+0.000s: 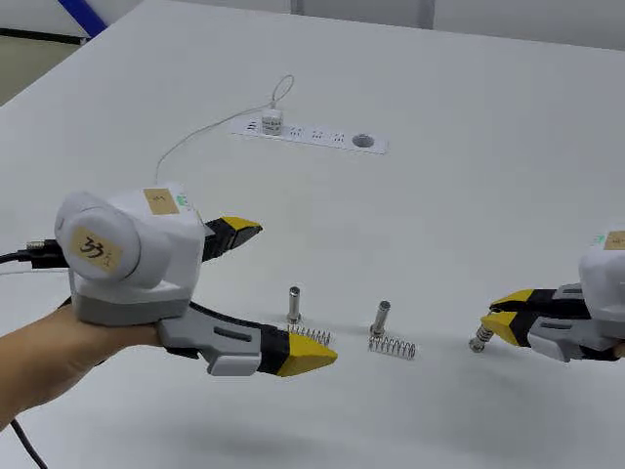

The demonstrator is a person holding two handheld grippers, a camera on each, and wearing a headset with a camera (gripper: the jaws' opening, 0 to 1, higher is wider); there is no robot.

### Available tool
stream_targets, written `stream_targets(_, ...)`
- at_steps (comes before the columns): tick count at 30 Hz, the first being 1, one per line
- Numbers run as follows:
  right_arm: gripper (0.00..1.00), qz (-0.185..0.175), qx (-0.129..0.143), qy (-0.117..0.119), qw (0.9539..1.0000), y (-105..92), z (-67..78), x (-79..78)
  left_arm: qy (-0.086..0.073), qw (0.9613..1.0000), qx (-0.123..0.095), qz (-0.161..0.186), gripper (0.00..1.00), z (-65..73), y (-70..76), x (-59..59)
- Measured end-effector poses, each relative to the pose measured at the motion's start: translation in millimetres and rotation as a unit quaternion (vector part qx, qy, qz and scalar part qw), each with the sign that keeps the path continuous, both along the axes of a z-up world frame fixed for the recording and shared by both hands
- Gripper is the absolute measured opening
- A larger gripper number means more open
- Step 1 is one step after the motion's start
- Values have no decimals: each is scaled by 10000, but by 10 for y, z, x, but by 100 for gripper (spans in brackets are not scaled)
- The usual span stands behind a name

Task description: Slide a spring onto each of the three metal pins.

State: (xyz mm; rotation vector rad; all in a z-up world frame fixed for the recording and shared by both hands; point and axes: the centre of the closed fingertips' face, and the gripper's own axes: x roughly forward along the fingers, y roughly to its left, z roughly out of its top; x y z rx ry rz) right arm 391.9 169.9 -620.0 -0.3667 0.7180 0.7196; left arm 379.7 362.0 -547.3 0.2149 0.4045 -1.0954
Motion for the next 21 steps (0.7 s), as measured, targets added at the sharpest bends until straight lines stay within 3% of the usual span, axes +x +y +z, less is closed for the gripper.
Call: stream_targets(21,11,-66,-21,151,9999,-26,-131,-16,32,10000,50,1,100,-11,-4,-11)
